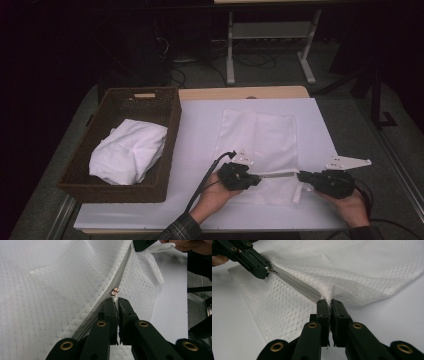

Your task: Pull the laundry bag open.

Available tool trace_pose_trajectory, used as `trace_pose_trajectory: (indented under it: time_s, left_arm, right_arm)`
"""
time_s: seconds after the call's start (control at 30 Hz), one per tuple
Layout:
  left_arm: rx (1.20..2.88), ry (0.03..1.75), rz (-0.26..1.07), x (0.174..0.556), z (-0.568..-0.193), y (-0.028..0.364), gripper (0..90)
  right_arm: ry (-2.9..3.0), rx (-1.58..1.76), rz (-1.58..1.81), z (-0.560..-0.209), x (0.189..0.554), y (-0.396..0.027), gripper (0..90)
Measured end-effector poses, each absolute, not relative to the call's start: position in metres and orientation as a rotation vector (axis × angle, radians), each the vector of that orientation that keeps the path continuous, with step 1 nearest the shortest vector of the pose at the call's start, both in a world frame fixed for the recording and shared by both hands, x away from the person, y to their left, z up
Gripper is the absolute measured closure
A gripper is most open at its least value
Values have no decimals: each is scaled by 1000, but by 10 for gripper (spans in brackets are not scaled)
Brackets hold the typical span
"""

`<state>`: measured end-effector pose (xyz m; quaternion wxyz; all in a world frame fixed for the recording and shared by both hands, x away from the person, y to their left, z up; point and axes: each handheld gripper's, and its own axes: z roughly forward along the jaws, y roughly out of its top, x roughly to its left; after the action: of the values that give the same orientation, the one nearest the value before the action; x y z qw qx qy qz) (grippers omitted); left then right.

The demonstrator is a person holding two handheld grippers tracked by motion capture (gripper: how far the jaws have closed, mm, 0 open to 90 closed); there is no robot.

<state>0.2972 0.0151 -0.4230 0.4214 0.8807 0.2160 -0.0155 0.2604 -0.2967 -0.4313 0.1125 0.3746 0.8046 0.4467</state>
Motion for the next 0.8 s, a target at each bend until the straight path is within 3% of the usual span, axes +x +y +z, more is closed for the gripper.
trace_pose_trajectory:
  time_s: [0.8]
  left_arm:
    - [2208,608,-16,298,-426,43,866]
  right_arm:
    - [2330,1121,1275,-432,260,-301,855]
